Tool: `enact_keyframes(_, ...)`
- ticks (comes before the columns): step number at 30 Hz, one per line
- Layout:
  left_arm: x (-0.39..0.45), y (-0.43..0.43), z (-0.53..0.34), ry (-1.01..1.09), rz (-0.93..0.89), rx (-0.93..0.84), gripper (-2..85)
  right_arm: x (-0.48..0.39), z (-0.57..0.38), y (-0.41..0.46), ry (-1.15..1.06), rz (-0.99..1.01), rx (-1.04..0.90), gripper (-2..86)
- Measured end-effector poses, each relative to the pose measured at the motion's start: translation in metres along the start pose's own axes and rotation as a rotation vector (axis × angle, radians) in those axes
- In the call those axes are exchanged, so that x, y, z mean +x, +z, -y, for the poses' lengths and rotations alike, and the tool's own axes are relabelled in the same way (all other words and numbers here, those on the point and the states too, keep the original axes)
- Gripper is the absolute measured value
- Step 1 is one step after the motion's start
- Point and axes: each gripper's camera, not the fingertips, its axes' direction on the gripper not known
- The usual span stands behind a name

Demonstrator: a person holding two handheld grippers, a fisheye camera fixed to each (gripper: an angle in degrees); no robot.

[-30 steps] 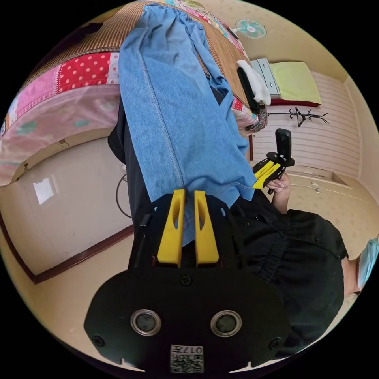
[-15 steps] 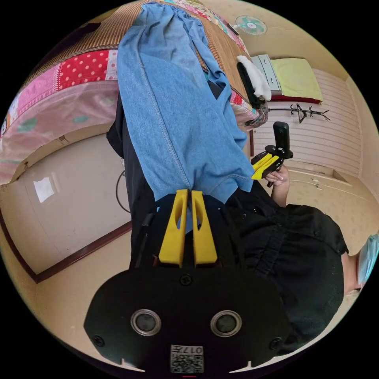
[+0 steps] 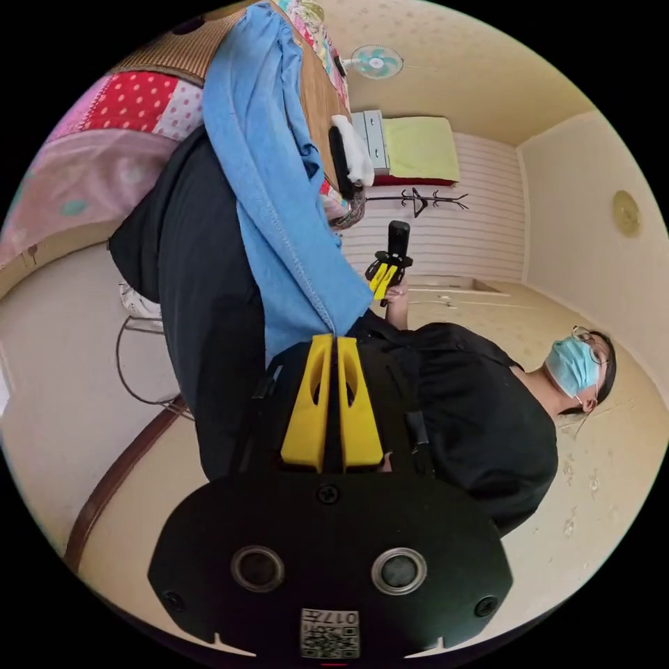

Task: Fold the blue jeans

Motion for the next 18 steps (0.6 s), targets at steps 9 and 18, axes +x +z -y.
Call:
enact_keyframes(9, -0.072, -0.011, -0.027, -0.269, 0.110, -0.006, 2.4, 0.023, -0.005, -0.001, 0.016, -0.010, -0.107, 0.7)
enact_keyframes(18, -0.074, -0.026, -0.046, -0.263, 0.105, 0.025, 7.8, 0.108, -0.144, -0.130, 0.250, 0.130, 0.818, 4.6)
